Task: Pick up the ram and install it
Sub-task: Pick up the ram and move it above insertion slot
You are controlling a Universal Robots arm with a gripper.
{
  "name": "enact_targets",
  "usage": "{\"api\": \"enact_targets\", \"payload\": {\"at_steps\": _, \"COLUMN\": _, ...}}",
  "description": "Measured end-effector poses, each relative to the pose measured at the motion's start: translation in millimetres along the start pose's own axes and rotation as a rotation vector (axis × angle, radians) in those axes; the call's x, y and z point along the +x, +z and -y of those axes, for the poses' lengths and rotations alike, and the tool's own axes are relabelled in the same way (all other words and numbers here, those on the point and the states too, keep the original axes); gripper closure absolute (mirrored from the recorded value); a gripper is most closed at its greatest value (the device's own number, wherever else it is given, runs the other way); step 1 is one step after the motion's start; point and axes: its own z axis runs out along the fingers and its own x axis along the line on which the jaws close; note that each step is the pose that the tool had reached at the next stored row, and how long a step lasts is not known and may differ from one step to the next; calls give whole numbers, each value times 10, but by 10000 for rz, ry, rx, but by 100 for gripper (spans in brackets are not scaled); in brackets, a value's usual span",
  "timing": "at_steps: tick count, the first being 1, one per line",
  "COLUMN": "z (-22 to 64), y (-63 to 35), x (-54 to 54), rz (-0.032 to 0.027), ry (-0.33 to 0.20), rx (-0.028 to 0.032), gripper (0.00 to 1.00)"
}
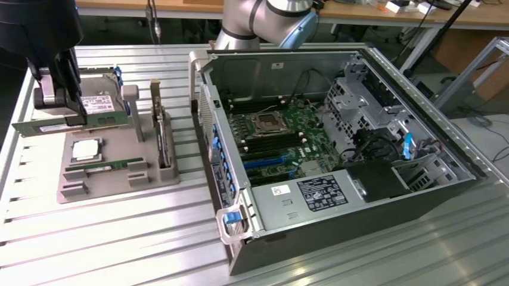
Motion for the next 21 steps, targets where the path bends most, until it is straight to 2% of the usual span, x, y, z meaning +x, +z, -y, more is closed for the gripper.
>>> {"api": "enact_targets", "payload": {"at_steps": 4, "z": -2, "y": -50, "x": -1, "rz": -1, "ry": 0, "rx": -1, "gripper": 87}}
{"api": "enact_targets", "payload": {"at_steps": 8, "z": -7, "y": -165, "x": -4, "rz": 0, "ry": 0, "rx": 0, "gripper": 87}}
{"api": "enact_targets", "payload": {"at_steps": 15, "z": -11, "y": -295, "x": -7, "rz": 0, "ry": 0, "rx": 0, "gripper": 87}}
{"api": "enact_targets", "payload": {"at_steps": 21, "z": -14, "y": -349, "x": -9, "rz": 1, "ry": 0, "rx": 1, "gripper": 87}}
